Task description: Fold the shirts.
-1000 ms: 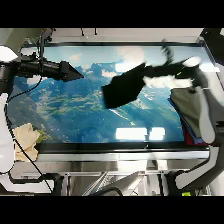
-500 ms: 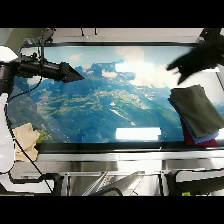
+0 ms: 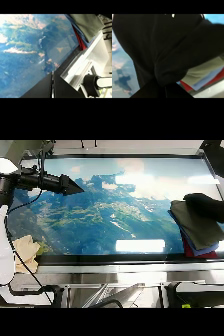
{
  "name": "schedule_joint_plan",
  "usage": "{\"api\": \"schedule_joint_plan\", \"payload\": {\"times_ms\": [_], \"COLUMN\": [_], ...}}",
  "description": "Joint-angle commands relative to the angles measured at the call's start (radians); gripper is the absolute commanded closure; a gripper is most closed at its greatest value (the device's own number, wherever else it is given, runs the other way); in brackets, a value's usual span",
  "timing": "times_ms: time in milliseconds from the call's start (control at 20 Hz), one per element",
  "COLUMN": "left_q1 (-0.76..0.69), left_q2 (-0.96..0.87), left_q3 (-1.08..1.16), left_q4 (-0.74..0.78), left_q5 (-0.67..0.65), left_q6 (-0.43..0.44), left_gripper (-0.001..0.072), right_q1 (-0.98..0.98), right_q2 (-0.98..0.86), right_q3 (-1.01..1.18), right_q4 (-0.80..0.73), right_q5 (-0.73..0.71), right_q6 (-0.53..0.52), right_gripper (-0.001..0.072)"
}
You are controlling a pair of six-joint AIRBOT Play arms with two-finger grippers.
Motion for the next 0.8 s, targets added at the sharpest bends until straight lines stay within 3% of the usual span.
{"api": "schedule_joint_plan", "payload": {"times_ms": [0, 350, 400, 600, 750], "left_q1": [-0.001, -0.001, -0.001, -0.001, -0.001], "left_q2": [0.001, 0.001, 0.001, 0.001, 0.001], "left_q3": [0.0, 0.0, 0.0, 0.0, 0.0], "left_q4": [0.001, 0.001, 0.001, 0.001, 0.0], "left_q5": [-0.001, -0.01, -0.014, -0.018, -0.015], "left_q6": [0.003, 0.018, 0.018, 0.018, 0.018], "left_gripper": [0.0695, 0.0695, 0.0695, 0.0695, 0.0695], "right_q1": [-0.006, -0.006, -0.006, -0.006, -0.006], "right_q2": [0.015, 0.124, 0.132, 0.117, 0.084], "right_q3": [-0.055, -0.423, -0.48, -0.544, -0.45], "right_q4": [-0.066, -0.144, -0.185, -0.257, -0.21], "right_q5": [0.062, 0.061, 0.061, 0.057, 0.058], "right_q6": [0.014, 0.014, 0.014, -0.011, 0.005], "right_gripper": [0.0693, 0.0672, 0.0562, 0.0337, 0.035]}}
